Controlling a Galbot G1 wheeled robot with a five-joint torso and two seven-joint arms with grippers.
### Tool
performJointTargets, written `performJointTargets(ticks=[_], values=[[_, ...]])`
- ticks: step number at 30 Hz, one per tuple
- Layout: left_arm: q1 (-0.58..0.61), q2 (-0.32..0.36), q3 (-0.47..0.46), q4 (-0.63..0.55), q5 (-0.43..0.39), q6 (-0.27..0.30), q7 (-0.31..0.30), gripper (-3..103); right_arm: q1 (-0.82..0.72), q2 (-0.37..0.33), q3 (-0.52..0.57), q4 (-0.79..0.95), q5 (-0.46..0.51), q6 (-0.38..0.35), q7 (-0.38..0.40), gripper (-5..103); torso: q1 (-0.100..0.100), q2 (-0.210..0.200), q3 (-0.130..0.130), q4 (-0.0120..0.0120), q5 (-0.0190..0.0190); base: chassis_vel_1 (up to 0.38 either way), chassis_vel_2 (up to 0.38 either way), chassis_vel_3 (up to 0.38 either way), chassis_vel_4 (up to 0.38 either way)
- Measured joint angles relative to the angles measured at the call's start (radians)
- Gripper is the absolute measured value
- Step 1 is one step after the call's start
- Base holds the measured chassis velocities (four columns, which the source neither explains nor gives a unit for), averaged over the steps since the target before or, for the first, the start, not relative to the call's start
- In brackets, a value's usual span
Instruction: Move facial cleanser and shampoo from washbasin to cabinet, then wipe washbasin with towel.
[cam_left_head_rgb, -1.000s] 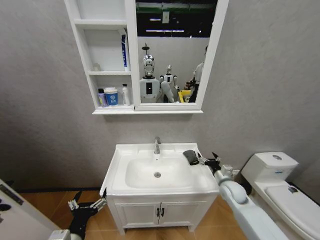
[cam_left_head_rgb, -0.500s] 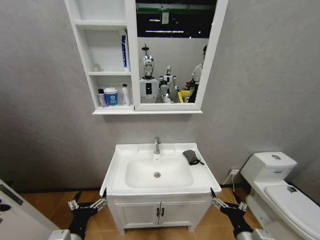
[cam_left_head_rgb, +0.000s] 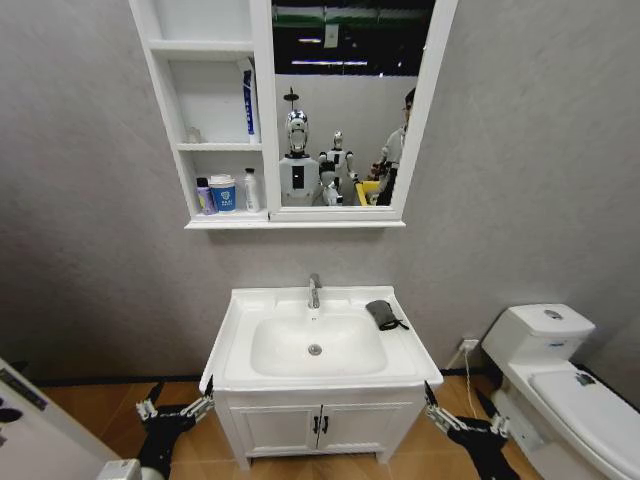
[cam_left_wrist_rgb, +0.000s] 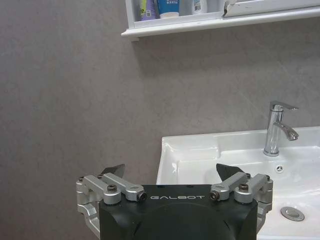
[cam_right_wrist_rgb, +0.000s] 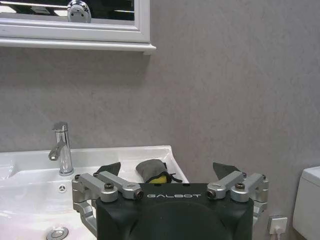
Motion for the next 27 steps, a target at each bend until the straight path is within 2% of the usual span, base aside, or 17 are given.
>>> performJointTargets(ticks=[21, 27], values=[[0.0, 0.0, 0.0, 0.0, 0.0, 0.0, 0.0, 100, 0.008, -0.003, -0.003, -0.009, 0.004, -0.002, 0.0, 100, 0.0, 0.0, 0.0, 0.0, 0.0001, 0.0, 0.0, 0.0, 0.0], [0.0, 0.0, 0.0, 0.0, 0.0, 0.0, 0.0, 100, 0.009, -0.003, -0.003, -0.009, 0.004, -0.003, 0.0, 100, 0.001, 0.0, 0.0, 0.0, 0.0001, 0.08, -0.079, -0.093, 0.083]])
